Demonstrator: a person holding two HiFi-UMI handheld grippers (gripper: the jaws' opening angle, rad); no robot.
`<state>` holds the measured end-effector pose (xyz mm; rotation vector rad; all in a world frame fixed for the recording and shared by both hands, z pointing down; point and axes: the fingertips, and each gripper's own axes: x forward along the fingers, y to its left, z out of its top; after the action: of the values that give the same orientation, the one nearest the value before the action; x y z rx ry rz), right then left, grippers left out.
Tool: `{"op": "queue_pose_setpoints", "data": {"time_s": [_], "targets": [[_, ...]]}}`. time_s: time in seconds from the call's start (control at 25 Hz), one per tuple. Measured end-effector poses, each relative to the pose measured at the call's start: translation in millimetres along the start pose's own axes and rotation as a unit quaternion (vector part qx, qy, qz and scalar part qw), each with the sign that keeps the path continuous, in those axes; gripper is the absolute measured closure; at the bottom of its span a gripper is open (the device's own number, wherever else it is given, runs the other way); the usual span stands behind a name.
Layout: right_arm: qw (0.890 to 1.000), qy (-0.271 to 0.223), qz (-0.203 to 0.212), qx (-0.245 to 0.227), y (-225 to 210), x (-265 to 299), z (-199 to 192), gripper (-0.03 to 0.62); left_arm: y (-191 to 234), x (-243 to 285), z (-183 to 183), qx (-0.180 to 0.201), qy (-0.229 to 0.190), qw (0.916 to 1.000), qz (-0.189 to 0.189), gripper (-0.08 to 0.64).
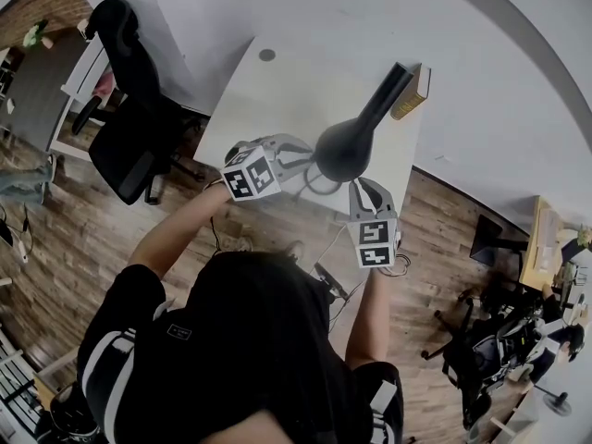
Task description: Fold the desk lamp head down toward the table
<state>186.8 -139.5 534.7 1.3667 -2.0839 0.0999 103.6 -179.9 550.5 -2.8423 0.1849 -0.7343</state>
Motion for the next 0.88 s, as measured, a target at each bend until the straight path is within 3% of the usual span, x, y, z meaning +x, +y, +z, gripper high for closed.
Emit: {"op": "queue_pose_setpoints", "data": {"time_s": [0.16,0.36,0.56,0.68,0.88], "targets": [[0.993,-0.067,-0.028,0.09,-8.8,-24.1,34.8,0.556,12.1,-27.6,33.5,-0.078,-0.074,0.9937,0.031,0.505],[0.972,-0.154,-0.067,0.165,-17.4,-59.6,70.5,0.577,18.0,-65.0,67.1,-0.135,-0.15,0.977,0.07,0.528],[0.951,-0.198,-0.119,0.206,-16.8,-83.4,74.7,0.578,14.0,-97.9,90.7,-0.188,-0.235,0.9445,0.131,0.534],[0.943,-0.203,-0.132,0.227,-8.5,-85.1,65.2,0.578,5.4,-104.1,85.5,-0.203,-0.242,0.9358,0.156,0.535],[0.94,-0.197,-0.139,0.243,2.9,-87.1,49.3,0.578,-11.8,-103.5,76.2,-0.21,-0.234,0.9354,0.162,0.535]]}}
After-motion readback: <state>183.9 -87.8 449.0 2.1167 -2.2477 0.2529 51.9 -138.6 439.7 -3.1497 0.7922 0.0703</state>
